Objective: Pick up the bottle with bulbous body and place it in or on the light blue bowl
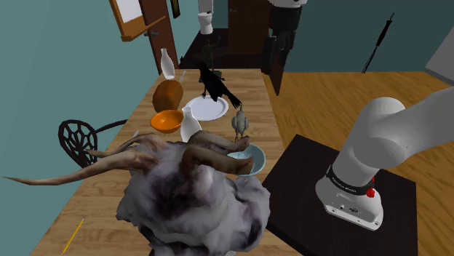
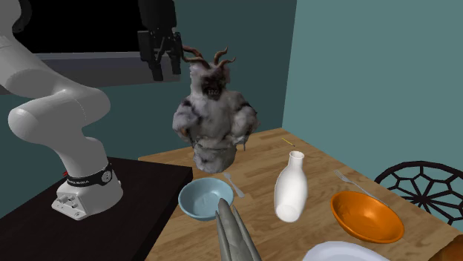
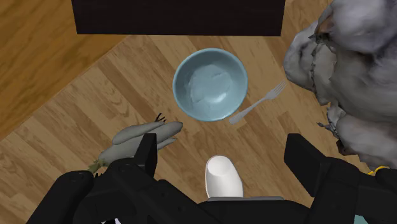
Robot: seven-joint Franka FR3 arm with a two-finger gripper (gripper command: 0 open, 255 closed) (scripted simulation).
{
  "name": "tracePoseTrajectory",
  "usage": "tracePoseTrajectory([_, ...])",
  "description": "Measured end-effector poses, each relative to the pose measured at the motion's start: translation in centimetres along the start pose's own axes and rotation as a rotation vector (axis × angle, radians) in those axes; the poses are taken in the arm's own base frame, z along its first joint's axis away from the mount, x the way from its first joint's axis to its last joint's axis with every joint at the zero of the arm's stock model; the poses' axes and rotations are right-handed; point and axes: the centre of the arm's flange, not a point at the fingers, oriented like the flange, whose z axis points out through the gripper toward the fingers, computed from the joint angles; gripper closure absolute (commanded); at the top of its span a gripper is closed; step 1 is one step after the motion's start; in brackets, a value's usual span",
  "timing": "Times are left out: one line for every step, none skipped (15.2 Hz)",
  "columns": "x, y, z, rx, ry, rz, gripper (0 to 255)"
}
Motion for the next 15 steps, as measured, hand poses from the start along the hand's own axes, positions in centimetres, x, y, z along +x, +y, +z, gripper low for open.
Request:
tracePoseTrajectory([0.0, 0.0, 0.0, 0.0, 0.0, 0.0, 0])
tracePoseTrajectory([0.4, 0.0, 0.3, 0.0, 0.001, 0.002, 0])
tracePoseTrajectory([1.2, -0.4, 0.8, -0.001, 0.002, 0.005, 0])
tracePoseTrajectory([1.8, -0.7, 1.6, -0.001, 0.004, 0.008, 0])
tracePoseTrajectory([2.8, -0.9, 2.5, -0.002, 0.006, 0.011, 0])
tracePoseTrajectory([3.8, -1.2, 3.4, -0.002, 0.009, 0.015, 0])
tracePoseTrajectory([4.6, -1.4, 4.0, -0.002, 0.012, 0.018, 0])
tracePoseTrajectory([5.7, -2.0, 4.9, -0.003, 0.015, 0.022, 0])
tracePoseTrajectory([6.8, -2.3, 5.5, -0.003, 0.018, 0.026, 0])
tracePoseTrajectory([7.8, -2.9, 6.2, -0.003, 0.021, 0.029, 0])
tracePoseTrajectory([8.6, -3.1, 7.0, -0.004, 0.024, 0.033, 0])
tracePoseTrajectory([9.7, -3.3, 7.8, -0.004, 0.026, 0.037, 0])
tracePoseTrajectory([10.6, -3.5, 8.6, -0.005, 0.029, 0.041, 0])
tracePoseTrajectory([11.5, -3.8, 9.4, -0.005, 0.032, 0.044, 0])
tracePoseTrajectory([12.5, -4.1, 10.2, -0.005, 0.035, 0.048, 0])
